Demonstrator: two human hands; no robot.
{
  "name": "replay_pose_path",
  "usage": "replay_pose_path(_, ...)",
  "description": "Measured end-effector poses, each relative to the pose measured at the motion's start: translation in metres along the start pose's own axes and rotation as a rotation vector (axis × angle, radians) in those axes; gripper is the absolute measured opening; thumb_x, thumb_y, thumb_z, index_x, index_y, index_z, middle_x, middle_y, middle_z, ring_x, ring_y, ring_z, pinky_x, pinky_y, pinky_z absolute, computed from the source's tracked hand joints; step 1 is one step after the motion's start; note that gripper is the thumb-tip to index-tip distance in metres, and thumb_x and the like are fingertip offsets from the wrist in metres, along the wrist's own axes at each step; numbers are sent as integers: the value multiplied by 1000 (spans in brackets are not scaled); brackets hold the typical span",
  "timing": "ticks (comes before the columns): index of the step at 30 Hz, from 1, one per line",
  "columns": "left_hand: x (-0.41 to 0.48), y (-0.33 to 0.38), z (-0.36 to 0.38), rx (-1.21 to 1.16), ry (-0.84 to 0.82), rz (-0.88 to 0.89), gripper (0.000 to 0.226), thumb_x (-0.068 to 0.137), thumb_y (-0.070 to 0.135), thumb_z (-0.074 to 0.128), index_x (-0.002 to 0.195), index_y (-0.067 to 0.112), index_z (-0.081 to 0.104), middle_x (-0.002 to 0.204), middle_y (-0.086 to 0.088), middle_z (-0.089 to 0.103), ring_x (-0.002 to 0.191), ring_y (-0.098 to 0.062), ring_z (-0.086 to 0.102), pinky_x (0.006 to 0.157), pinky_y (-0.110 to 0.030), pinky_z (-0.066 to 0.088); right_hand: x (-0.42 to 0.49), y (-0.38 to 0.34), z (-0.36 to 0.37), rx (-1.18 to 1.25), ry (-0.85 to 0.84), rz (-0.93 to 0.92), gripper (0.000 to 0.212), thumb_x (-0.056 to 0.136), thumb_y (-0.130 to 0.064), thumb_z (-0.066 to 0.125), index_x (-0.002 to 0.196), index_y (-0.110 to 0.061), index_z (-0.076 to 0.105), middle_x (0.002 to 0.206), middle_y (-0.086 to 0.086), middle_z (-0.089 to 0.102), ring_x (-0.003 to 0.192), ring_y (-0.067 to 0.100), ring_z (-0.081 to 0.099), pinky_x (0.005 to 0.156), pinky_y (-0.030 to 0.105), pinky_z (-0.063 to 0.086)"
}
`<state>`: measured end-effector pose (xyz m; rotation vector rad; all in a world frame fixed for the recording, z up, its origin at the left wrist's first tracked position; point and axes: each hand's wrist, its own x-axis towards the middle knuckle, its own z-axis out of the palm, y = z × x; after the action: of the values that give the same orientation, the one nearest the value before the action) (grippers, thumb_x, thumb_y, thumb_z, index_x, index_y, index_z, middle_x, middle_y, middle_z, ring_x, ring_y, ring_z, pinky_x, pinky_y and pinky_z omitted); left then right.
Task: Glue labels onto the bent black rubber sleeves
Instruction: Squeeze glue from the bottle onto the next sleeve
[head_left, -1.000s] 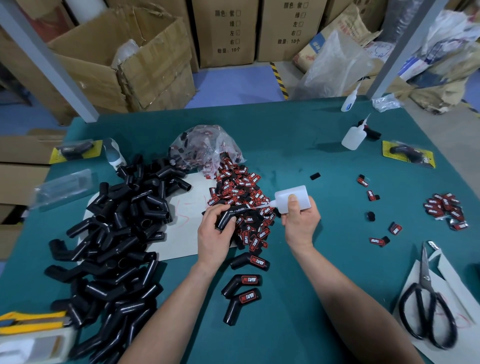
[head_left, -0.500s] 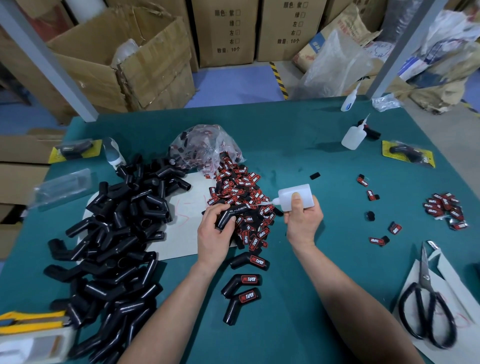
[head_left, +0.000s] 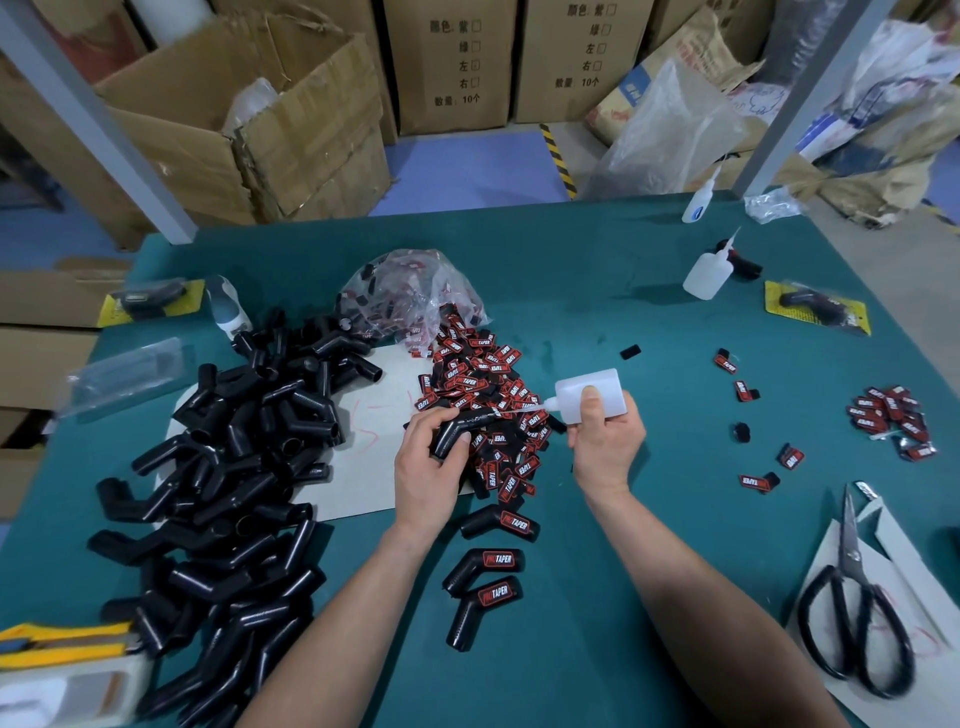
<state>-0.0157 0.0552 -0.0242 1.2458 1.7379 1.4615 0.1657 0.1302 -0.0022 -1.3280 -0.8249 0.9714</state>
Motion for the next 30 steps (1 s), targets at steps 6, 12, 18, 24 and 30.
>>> replay_pose_path(6, 0, -2, 0, -21, 12, -12, 52, 94, 11, 70, 114, 58, 61, 117, 20, 63, 114, -6, 63, 82, -6, 47, 0, 1, 0, -5, 2, 5, 38, 76, -50, 64, 77, -15, 51, 63, 8, 52, 39, 13, 47, 35, 23, 38)
replay_pose_path(12, 0, -4, 0, -3, 1, -21, 52, 94, 12, 71, 113, 58, 60, 118, 22, 62, 117, -7, 62, 94, -13, 48, 0, 0, 0, -6, -3, -8, 37, 77, -50, 63, 77, -15, 50, 61, 7, 52, 37, 14, 47, 35, 24, 38)
replay_pose_path(18, 0, -3, -1, -15, -1, -25, 49, 94, 14, 70, 113, 59, 60, 118, 21, 62, 115, -6, 62, 87, -9, 48, -1, -1, 1, 14, -17, -7, 37, 77, -49, 64, 77, -15, 51, 59, 4, 51, 37, 13, 47, 34, 23, 37)
replay_pose_path(24, -1, -2, 0, -29, -4, -38, 42, 92, 17, 69, 113, 52, 62, 119, 19, 63, 118, -13, 63, 105, -43, 52, -2, 0, 1, 27, -20, -3, 38, 77, -49, 64, 76, -14, 49, 56, -1, 51, 37, 13, 46, 34, 23, 37)
replay_pose_path(30, -1, 0, 0, -26, -4, -58, 51, 94, 8, 71, 112, 55, 61, 118, 22, 62, 118, -10, 62, 104, -45, 53, -2, -1, 0, -4, -8, -11, 33, 83, -42, 63, 77, -13, 50, 61, 9, 51, 37, 13, 47, 35, 23, 38)
